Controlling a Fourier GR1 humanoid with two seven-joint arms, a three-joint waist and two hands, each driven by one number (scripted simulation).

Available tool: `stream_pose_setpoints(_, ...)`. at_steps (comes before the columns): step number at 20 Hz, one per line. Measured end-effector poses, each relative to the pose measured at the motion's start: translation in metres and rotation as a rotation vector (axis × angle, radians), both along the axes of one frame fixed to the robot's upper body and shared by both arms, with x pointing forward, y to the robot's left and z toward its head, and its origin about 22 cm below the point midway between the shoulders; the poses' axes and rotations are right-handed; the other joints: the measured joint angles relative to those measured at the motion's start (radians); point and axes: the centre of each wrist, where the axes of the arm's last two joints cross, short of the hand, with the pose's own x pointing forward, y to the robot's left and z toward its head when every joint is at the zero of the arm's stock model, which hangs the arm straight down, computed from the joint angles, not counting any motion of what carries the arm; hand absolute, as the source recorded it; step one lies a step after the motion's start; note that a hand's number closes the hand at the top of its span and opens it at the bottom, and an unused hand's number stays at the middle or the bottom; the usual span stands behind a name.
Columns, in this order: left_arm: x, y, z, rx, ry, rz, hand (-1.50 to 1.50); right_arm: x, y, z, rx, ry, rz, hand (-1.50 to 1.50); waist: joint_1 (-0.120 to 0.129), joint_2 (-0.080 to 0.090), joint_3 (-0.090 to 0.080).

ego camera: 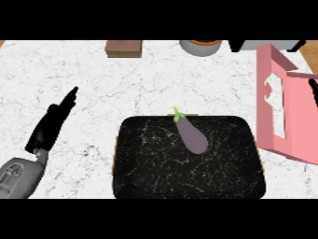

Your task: Pick the eggplant from the tray and place it in the cardboard box

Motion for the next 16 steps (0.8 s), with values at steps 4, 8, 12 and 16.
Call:
stream_pose_setpoints(4, -0.002, 0.000, 0.001, 0.008, -0.067, -0.020, 0.00, 0.003, -0.015, 0.017, -0.154, 0.058, 0.083, -1.50, 0.022, 0.011, 0.017)
stream_pose_setpoints(8, -0.004, 0.003, 0.002, 0.029, -0.119, -0.032, 0.00, 0.009, -0.040, 0.041, -0.278, 0.074, 0.052, -1.50, 0.020, 0.005, 0.027)
stream_pose_setpoints(12, -0.013, 0.001, -0.009, 0.029, -0.150, -0.051, 0.00, 0.006, -0.059, 0.041, -0.504, 0.149, 0.010, -1.50, 0.029, 0.015, 0.027)
stream_pose_setpoints(16, -0.014, 0.005, -0.011, 0.028, -0.161, -0.047, 0.00, 0.002, -0.044, 0.055, -0.699, 0.117, 0.187, -1.50, 0.027, 0.015, 0.026)
